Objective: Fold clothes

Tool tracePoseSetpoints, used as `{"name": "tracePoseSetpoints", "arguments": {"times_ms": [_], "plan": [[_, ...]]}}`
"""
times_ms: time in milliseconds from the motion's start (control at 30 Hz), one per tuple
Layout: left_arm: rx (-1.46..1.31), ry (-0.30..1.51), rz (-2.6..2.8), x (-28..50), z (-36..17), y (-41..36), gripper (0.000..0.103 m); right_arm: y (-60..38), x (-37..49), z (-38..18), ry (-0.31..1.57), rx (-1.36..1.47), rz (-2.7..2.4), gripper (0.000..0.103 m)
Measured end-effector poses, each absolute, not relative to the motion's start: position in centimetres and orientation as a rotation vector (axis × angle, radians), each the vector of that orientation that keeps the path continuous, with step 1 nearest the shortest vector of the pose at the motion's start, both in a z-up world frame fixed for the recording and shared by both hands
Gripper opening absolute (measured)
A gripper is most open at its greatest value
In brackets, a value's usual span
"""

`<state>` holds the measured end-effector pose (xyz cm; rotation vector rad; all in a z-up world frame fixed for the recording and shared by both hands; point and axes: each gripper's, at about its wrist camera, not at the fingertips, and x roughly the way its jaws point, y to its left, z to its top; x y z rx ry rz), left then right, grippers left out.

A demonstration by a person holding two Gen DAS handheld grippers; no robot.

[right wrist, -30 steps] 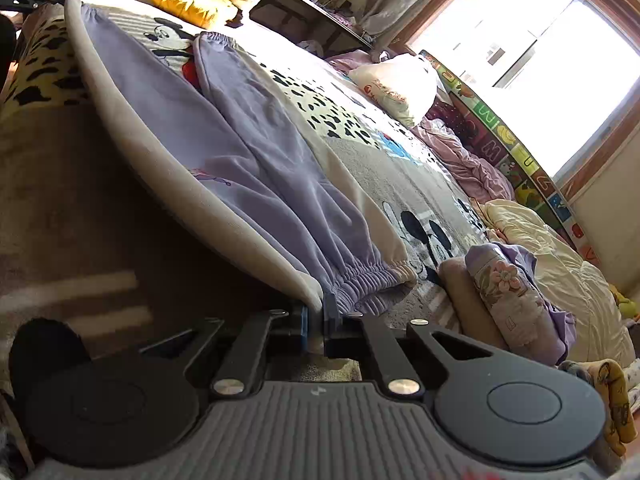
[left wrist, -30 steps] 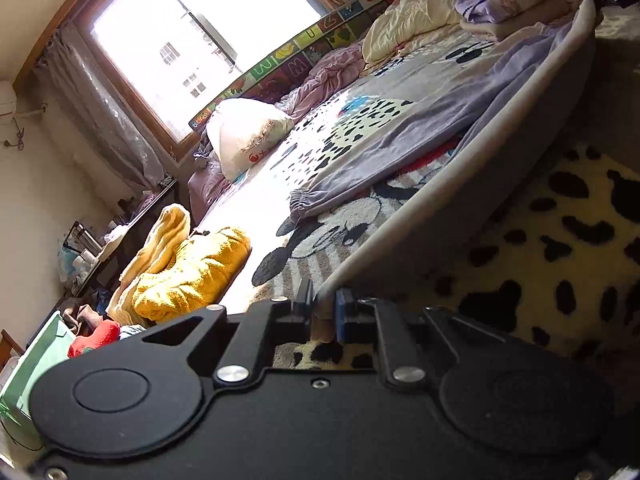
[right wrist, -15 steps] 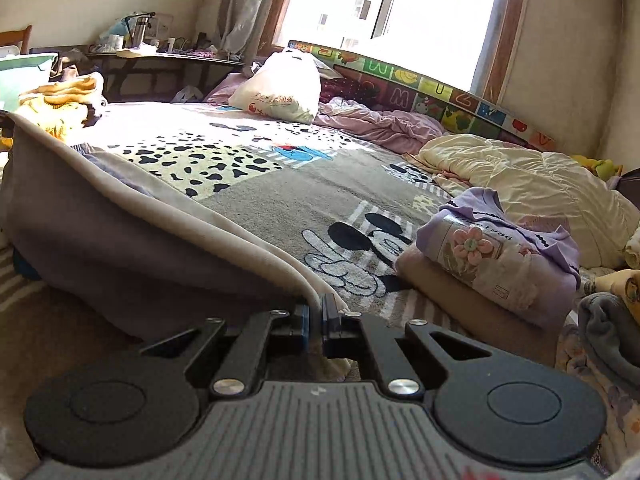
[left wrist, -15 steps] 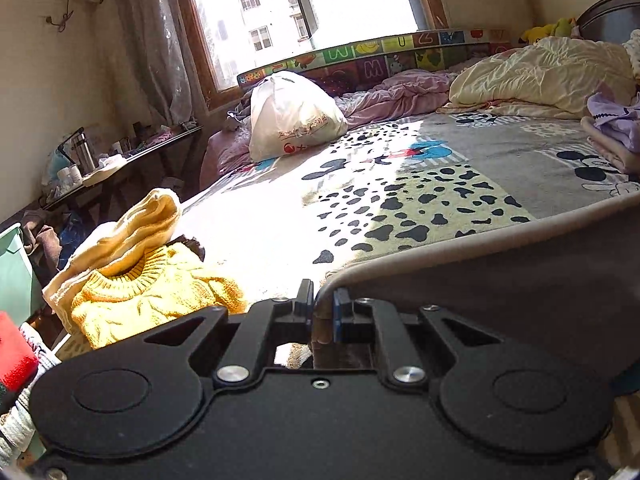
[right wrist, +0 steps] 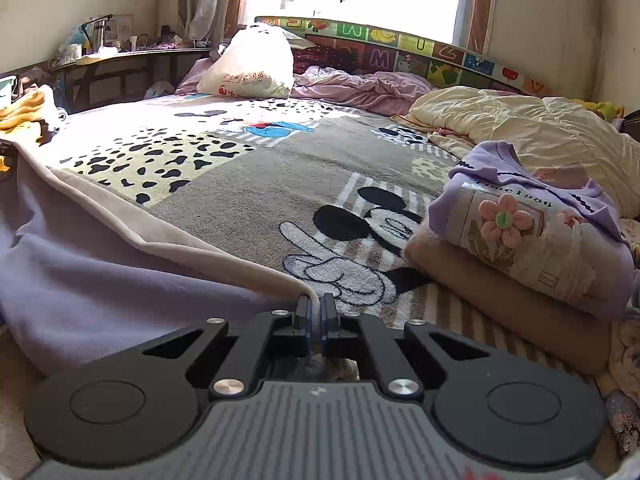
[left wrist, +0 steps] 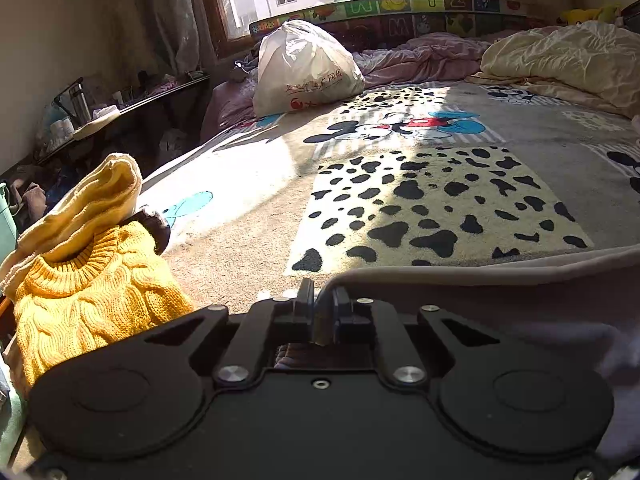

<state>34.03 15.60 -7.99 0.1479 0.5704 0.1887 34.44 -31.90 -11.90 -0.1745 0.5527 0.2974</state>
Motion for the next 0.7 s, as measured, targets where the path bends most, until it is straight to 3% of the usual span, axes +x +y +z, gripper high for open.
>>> {"name": "tracePoseSetpoints", "arguments": {"times_ms": [600,667,700], "plan": [[0.038,0.609,0.25,37.7,-9.7,16.4,0.008,-32.1,37.0,-14.2,0.543,-0.031,0.255,0.005],[0.04,0.611,0.288,37.9,-10.0,16.5,0.021,-32.0,37.2,-14.4,0.542,-0.026,0.244,0.005],[0.042,0.611,0.312,38.0,-10.1,16.5,0.043,-31.9,37.4,-14.8,0.556,-0.024,0.231,0.005]]}}
